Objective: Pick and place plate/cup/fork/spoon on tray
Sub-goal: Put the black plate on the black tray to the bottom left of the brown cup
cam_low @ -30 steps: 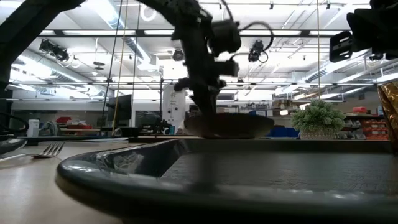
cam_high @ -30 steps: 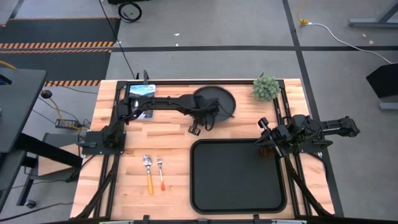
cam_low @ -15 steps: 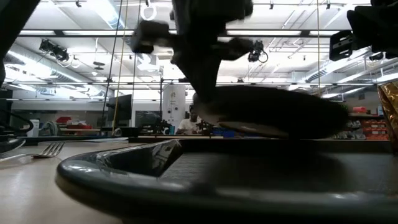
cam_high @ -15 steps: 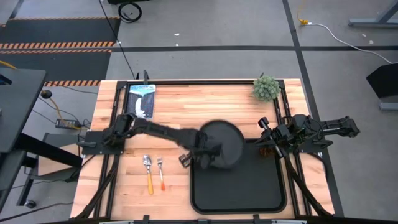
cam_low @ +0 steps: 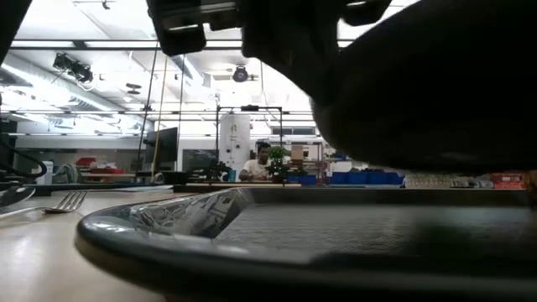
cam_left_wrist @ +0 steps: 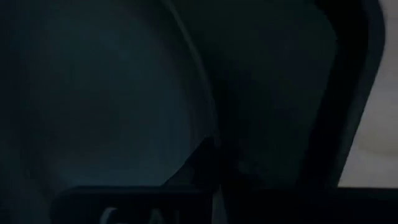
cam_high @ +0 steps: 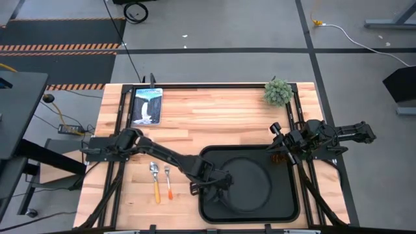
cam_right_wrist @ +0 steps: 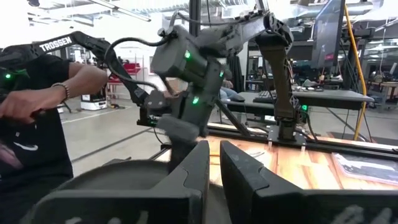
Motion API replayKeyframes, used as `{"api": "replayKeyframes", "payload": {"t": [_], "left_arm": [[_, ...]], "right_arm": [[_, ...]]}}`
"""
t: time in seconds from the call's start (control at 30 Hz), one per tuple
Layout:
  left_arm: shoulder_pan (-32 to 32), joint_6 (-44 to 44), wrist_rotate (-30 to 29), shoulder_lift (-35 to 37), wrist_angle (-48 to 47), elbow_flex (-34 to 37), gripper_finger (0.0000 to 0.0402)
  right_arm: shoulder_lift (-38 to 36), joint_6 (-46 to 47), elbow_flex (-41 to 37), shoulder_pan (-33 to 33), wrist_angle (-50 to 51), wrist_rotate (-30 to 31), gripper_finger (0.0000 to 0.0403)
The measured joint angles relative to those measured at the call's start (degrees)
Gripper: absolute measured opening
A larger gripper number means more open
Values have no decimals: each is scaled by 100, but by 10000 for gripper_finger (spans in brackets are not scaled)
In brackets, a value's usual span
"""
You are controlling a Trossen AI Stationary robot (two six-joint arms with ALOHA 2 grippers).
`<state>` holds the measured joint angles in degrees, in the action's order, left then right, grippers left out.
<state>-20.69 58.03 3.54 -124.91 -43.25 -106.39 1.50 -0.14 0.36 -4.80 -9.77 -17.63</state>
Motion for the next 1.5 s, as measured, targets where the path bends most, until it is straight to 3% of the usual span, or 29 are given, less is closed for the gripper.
{"api": "replayKeyframes", "payload": {"t": [0.6, 0.93, 1.17, 1.5], "left_arm": [[155, 2657, 265, -706, 1099, 0, 16], [370, 2736, 282, -720, 1953, 0, 16], [458, 2878, 724, -884, 2137, -5, 25], [409, 3090, 420, -1212, 2780, -106, 16]], "right_arm": [[92, 0, 2, 1, -277, 9, 45], [118, 0, 2, 1, -348, 2, 45], [118, 0, 2, 1, -355, 1, 45], [122, -2, 2, -1, -401, -2, 45]]}}
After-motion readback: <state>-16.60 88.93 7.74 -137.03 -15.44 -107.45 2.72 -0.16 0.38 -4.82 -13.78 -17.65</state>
